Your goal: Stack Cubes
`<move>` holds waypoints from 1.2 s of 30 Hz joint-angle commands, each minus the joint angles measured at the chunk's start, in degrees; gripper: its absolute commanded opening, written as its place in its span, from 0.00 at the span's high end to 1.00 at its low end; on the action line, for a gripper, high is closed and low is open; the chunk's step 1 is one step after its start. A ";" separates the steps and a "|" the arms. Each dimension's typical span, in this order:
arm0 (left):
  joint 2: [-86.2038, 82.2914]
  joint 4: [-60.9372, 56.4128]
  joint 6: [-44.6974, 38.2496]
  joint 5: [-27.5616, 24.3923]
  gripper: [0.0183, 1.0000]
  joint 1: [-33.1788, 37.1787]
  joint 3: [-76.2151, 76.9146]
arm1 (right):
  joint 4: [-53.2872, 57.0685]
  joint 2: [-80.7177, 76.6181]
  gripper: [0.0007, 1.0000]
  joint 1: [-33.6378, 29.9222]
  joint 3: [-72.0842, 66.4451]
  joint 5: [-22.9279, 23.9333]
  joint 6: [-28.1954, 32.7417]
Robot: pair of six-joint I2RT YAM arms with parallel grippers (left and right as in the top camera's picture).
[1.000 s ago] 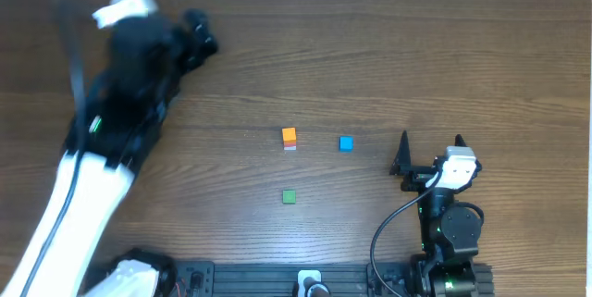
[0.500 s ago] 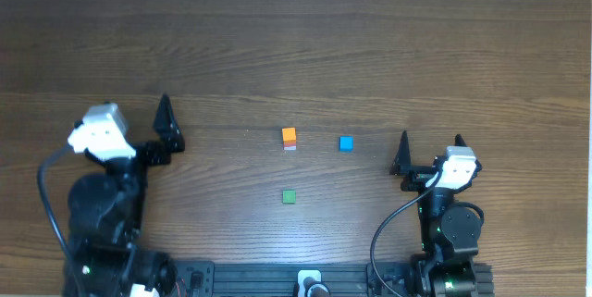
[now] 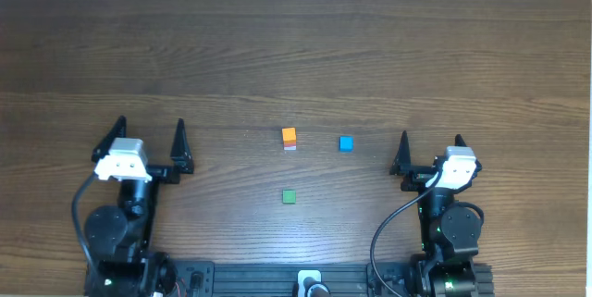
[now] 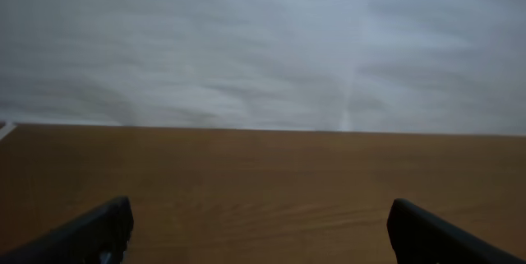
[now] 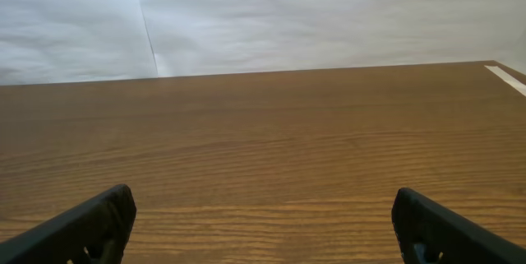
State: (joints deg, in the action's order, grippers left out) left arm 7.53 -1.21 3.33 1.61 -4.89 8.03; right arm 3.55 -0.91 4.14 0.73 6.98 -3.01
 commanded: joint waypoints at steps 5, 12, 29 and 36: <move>-3.89 -1.75 -1.62 -1.81 0.00 0.31 -6.38 | 0.02 0.42 0.01 -0.37 -0.44 -0.24 0.11; -7.37 1.95 -1.62 -2.27 0.00 2.45 -7.72 | 0.02 0.42 0.01 -0.37 -0.44 -0.26 0.11; -7.37 5.53 -1.62 -2.25 0.00 3.74 -7.72 | 0.02 0.42 0.01 -0.37 -0.44 -0.24 0.11; -7.37 5.51 -1.62 -2.25 0.00 3.74 -7.72 | 0.02 0.42 0.01 -0.37 -0.44 -0.24 0.11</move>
State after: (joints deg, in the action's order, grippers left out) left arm 0.67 4.23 2.57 0.12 -1.45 0.62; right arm 3.55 -0.91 4.14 0.73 7.01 -3.01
